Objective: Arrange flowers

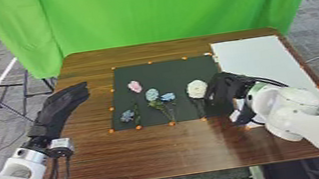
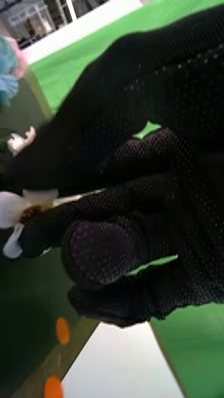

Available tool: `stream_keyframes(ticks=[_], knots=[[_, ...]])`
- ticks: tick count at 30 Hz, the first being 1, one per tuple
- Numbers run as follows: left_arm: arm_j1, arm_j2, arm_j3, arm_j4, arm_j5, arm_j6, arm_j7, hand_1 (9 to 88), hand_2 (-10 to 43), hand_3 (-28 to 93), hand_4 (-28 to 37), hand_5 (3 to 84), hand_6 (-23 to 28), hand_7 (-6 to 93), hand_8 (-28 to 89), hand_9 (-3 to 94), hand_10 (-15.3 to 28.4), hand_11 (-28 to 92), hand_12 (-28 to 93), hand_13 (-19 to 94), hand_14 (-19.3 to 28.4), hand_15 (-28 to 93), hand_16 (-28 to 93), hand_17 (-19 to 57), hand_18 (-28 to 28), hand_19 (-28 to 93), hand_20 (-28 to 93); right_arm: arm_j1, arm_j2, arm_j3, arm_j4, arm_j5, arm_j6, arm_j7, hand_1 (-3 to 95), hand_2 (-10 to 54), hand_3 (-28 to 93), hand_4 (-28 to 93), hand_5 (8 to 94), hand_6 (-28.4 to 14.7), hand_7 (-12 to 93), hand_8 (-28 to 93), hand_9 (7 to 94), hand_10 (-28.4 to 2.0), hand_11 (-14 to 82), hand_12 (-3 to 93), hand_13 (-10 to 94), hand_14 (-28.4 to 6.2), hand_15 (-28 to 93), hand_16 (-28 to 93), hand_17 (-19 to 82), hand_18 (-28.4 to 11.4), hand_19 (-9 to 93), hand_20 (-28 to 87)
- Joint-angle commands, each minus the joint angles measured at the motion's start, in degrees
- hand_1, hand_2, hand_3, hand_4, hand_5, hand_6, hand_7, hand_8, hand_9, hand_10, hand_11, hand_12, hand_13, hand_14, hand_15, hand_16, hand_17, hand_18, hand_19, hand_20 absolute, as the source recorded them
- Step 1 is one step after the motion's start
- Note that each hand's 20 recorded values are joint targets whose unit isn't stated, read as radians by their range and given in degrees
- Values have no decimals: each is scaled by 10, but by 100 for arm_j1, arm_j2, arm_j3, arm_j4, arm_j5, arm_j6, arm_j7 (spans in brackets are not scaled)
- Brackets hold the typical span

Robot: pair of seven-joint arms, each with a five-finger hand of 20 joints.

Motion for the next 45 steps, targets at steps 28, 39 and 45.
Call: stream_keyframes(ticks=[28,39,45], knots=[[34,11,-18,-33,23,-9,-33,317,-95,583,-133,422,-10,132,-72,379,128,131,127,300,161,98,18,12,107,43,131,-419,436,1553,-703,690,-849,-303,431,-95,652,-145,583,35,120,-98,624,-190,89,209,678,-113,649,392,266,-256,626,603],[-49,23,27,4,18,-7,-20,317,-95,583,-134,422,-10,132,-72,379,128,131,127,300,160,97,19,13,107,43,130,-48,137,860,-782,1815,-286,-679,428,-62,664,-129,625,-17,106,-84,673,-140,89,174,732,-115,637,367,288,-249,656,600],[-62,7,42,10,24,-13,-24,317,-95,583,-134,422,-9,131,-71,380,129,131,127,300,160,98,19,12,107,43,131,180,-88,557,-704,1892,-762,-595,422,-17,653,-135,599,-32,83,-80,644,-137,80,148,745,-112,634,350,292,-247,666,603]])
